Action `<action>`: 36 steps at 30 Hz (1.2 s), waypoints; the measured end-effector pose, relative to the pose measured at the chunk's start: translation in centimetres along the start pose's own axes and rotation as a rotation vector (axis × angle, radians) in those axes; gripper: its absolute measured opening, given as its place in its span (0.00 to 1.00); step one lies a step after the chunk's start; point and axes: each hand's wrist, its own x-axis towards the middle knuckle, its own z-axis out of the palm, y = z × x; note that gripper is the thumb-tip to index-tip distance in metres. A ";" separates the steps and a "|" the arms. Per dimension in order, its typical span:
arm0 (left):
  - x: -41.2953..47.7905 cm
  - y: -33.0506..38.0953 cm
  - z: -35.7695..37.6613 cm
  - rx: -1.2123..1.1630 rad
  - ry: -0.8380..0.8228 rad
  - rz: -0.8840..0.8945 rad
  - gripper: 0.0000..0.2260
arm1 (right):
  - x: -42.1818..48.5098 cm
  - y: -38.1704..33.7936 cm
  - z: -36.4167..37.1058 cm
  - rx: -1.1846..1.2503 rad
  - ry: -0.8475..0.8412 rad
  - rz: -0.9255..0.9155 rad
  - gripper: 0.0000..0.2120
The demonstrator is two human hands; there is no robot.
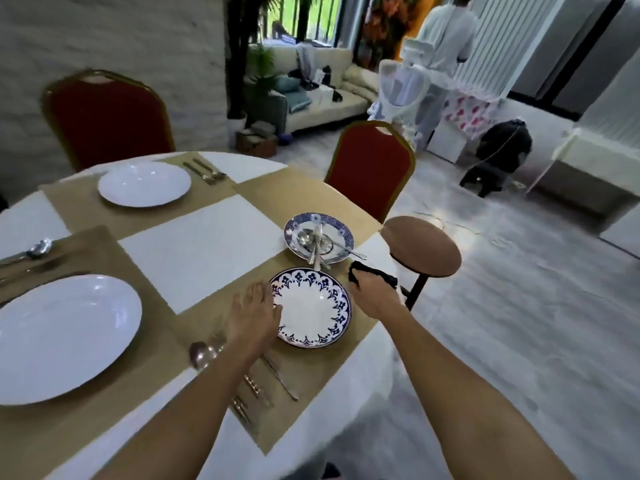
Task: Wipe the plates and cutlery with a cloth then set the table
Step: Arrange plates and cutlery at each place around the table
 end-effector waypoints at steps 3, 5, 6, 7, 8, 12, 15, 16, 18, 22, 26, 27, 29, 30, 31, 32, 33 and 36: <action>0.1 1.9 1.8 -0.032 0.026 -0.149 0.26 | 4.7 1.4 0.5 0.025 0.040 -0.169 0.09; -0.4 3.3 3.2 -0.094 0.053 -0.267 0.26 | 6.6 1.3 0.8 0.098 0.048 -0.251 0.10; -0.9 4.3 3.6 -0.114 0.084 -0.306 0.26 | 7.4 1.5 1.0 0.135 0.051 -0.284 0.10; -1.6 5.3 4.0 -0.120 0.104 -0.337 0.28 | 8.0 1.7 1.5 0.169 0.043 -0.320 0.09; -2.2 6.2 4.4 -0.113 0.109 -0.350 0.29 | 8.5 1.8 1.9 0.192 0.038 -0.348 0.08; -5.2 10.0 6.6 -0.120 0.167 -0.453 0.34 | 10.1 1.6 2.2 0.263 0.010 -0.383 0.13; -7.1 12.8 8.9 -0.123 0.176 -0.540 0.30 | 11.3 1.1 2.2 0.268 0.012 -0.352 0.16; -7.5 13.8 9.6 -0.115 0.161 -0.555 0.29 | 11.7 1.0 2.4 0.233 0.009 -0.361 0.17; -8.1 15.4 11.1 -0.106 0.159 -0.573 0.28 | 12.4 0.9 2.7 0.130 -0.027 -0.382 0.19; -8.4 17.5 12.9 -0.128 0.067 -0.654 0.31 | 13.0 0.7 3.2 -0.036 -0.141 -0.462 0.22; -8.3 17.7 13.4 -0.105 0.076 -0.668 0.32 | 13.9 0.8 3.8 -0.014 -0.142 -0.500 0.22; -8.3 17.6 13.5 -0.106 0.081 -0.660 0.32 | 14.1 0.8 3.8 0.029 -0.113 -0.504 0.20; -8.4 17.4 13.6 -0.087 0.093 -0.628 0.31 | 14.1 0.6 3.6 0.066 -0.053 -0.501 0.16; -8.5 17.3 13.7 -0.075 0.101 -0.606 0.31 | 14.0 0.7 3.4 0.065 -0.024 -0.499 0.15; -8.7 17.2 13.8 -0.064 0.109 -0.591 0.30 | 14.0 0.7 3.3 0.062 0.005 -0.497 0.14; -8.7 17.2 13.7 -0.055 0.106 -0.582 0.30 | 14.0 0.8 3.1 0.063 0.033 -0.496 0.13; -8.8 17.2 13.7 -0.055 0.103 -0.578 0.30 | 14.0 0.9 2.8 0.063 0.047 -0.476 0.12; -8.7 17.2 13.6 -0.062 0.097 -0.570 0.31 | 14.0 1.0 2.4 0.086 0.039 -0.352 0.11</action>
